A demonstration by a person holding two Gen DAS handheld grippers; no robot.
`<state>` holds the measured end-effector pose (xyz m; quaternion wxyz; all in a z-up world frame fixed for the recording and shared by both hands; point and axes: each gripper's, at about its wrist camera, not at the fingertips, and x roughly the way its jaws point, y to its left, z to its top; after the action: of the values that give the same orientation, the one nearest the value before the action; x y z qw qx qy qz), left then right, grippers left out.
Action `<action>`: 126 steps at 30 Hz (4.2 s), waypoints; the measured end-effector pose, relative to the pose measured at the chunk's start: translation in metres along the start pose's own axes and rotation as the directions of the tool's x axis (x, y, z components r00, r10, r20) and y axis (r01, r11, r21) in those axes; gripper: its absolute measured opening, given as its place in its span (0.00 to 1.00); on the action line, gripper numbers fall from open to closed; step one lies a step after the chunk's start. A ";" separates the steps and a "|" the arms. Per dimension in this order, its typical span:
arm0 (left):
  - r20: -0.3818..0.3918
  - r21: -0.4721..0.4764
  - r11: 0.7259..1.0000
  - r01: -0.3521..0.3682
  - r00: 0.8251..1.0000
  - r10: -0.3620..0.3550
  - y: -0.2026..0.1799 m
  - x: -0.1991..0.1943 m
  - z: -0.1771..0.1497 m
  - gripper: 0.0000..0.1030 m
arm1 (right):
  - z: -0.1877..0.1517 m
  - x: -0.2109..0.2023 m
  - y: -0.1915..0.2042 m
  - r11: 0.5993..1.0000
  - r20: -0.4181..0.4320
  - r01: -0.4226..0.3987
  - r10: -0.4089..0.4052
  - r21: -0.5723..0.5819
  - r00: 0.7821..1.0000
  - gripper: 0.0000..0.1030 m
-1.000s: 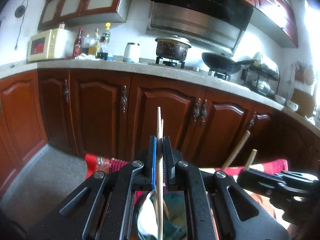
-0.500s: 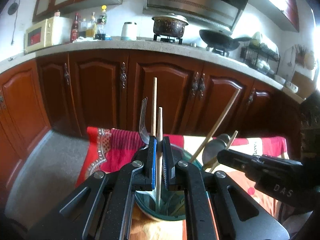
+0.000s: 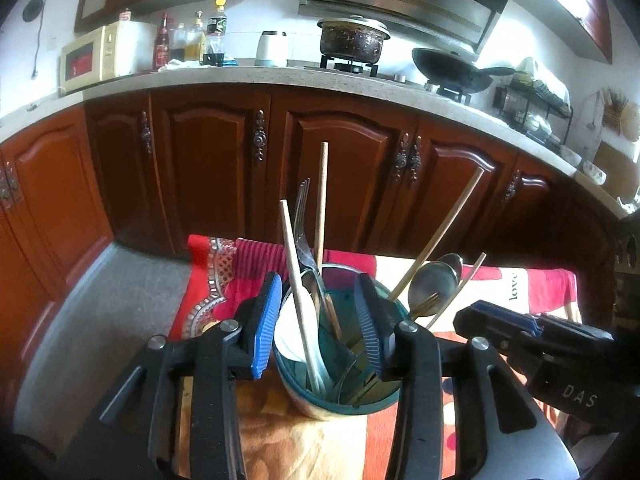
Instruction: Organize utensils
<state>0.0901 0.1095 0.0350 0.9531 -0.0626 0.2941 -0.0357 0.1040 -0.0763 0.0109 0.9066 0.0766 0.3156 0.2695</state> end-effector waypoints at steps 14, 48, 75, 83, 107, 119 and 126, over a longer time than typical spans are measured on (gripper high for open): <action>-0.047 -0.001 0.997 -0.073 0.996 0.073 -0.005 -0.026 -0.015 0.40 | -0.020 -0.024 0.023 0.993 0.021 0.098 -0.097 -0.058 0.995 0.31; 0.055 0.020 0.978 -0.209 0.977 0.208 -0.023 -0.116 -0.031 0.40 | -0.033 -0.084 0.065 0.974 0.112 0.220 -0.213 -0.049 0.971 0.41; 0.054 0.005 0.976 -0.217 0.975 0.216 -0.022 -0.132 -0.033 0.40 | -0.032 -0.098 0.078 0.966 0.129 0.251 -0.242 -0.062 0.962 0.42; 0.045 -0.002 0.977 -0.213 0.976 0.213 -0.021 -0.132 -0.035 0.40 | -0.031 -0.095 0.079 0.963 0.125 0.259 -0.250 -0.068 0.960 0.42; 0.032 -0.001 0.977 -0.213 0.977 0.213 -0.018 -0.126 -0.036 0.40 | -0.032 -0.085 0.081 0.964 0.111 0.253 -0.243 -0.085 0.964 0.42; 0.030 -0.001 0.977 -0.215 0.976 0.214 -0.019 -0.126 -0.036 0.40 | -0.032 -0.080 0.083 0.964 0.102 0.251 -0.242 -0.092 0.965 0.42; 0.027 -0.002 0.977 -0.214 0.976 0.214 -0.015 -0.122 -0.037 0.40 | -0.032 -0.076 0.082 0.964 0.097 0.247 -0.238 -0.095 0.966 0.42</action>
<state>-0.0314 0.1039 0.0746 0.9553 -0.0306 0.2860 0.0678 -0.0017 -0.0489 0.0518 0.9481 0.0005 0.2692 0.1692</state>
